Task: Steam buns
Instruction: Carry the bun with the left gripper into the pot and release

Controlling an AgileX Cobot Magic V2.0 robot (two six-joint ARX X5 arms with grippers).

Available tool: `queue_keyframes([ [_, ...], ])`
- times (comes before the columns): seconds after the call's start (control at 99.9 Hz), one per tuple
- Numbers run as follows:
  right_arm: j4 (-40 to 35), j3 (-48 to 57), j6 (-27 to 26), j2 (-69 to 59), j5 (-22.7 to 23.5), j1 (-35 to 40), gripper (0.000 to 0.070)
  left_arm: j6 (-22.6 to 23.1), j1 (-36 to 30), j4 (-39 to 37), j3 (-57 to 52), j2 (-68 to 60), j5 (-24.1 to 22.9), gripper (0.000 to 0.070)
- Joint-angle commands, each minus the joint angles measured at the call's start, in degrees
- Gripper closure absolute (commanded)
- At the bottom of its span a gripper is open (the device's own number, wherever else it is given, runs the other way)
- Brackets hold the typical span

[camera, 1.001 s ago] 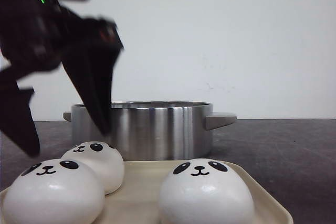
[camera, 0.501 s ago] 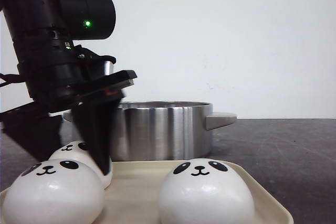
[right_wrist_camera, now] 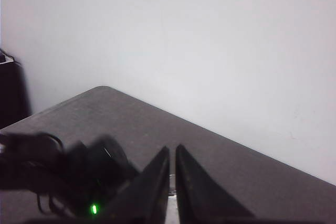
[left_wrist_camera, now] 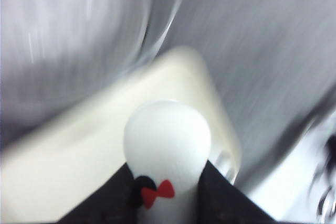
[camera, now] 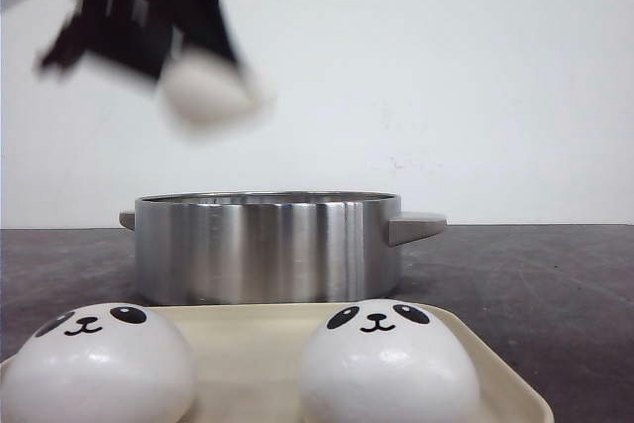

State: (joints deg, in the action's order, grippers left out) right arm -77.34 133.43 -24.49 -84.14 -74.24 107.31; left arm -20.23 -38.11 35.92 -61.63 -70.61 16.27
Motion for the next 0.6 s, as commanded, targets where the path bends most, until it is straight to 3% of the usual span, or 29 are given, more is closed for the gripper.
queue_keyframes([
  [0.0, -4.07, 1.22, -1.05, -0.72, -0.44, 0.37, 0.0688, -0.11, 0.09, -0.7, -2.75, -0.98, -3.67, 0.069],
  [0.27, -4.07, 1.2, -1.29, -0.81, -0.46, 0.57, 0.0688, 3.63, 6.01, 3.52, -18.49, -16.7, -4.11, 0.069],
  [0.591, -4.07, 1.2, -4.11, -0.83, -0.7, 2.93, 0.0688, 3.69, 8.96, 9.64, -38.91, -41.64, -6.84, 0.069],
])
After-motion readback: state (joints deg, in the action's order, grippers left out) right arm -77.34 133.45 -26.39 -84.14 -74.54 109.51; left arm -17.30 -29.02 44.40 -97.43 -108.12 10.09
